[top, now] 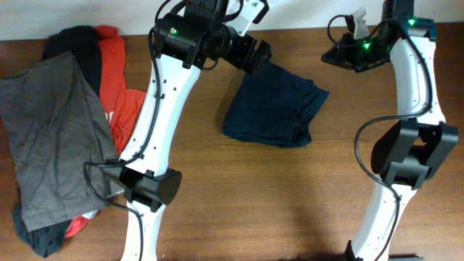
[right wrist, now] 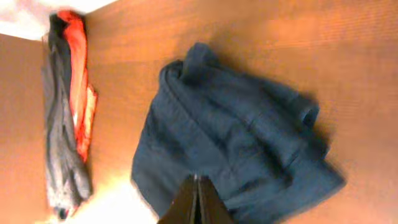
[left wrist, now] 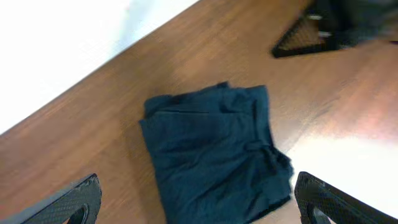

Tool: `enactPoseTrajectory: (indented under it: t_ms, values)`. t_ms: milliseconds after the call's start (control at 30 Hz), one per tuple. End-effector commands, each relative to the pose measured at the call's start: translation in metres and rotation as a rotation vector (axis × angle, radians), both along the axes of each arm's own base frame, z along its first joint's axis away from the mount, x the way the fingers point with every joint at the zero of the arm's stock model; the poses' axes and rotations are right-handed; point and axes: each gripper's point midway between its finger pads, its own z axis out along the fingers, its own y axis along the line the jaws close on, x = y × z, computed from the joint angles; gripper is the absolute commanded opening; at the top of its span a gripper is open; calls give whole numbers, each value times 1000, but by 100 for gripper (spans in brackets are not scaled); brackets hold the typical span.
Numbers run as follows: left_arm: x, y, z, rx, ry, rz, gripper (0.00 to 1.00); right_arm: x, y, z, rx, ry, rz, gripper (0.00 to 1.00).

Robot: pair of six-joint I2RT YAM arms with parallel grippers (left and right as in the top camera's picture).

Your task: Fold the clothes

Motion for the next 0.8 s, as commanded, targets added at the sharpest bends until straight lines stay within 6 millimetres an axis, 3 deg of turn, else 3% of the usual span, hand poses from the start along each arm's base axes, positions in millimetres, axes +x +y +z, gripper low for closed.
enactPoseTrajectory:
  t_ms: [0, 33, 67, 133, 167, 267, 433, 633, 733, 767]
  values:
    - [15, 24, 9, 71, -75, 85, 99, -16, 13, 21, -44, -7, 53, 4]
    - [17, 27, 9, 75, -79, 96, 99, -22, 12, 15, -66, 30, 50, 10]
    - [20, 32, 9, 76, -80, 107, 99, -30, 11, 4, -100, 107, 25, 36]
    - [24, 41, 9, 77, -77, 124, 99, -36, 14, -8, -100, 171, 6, 52]
    - [26, 45, 8, 78, -75, 132, 99, -37, 16, -12, -95, 190, -1, 56]
    - [29, 55, 7, 83, -67, 150, 99, -44, 21, -36, -70, 290, -48, 56]
    - [29, 58, 5, 86, -60, 156, 99, -54, 33, -93, -30, 438, -142, 55]
    - [29, 58, 4, 88, -57, 155, 99, -45, 35, -117, -20, 410, -167, 54]
    - [30, 58, 4, 88, -56, 156, 99, -20, 36, -121, -16, 293, -178, 39]
    - [30, 58, 4, 88, -57, 155, 99, -10, 36, -119, -16, 245, -176, 29]
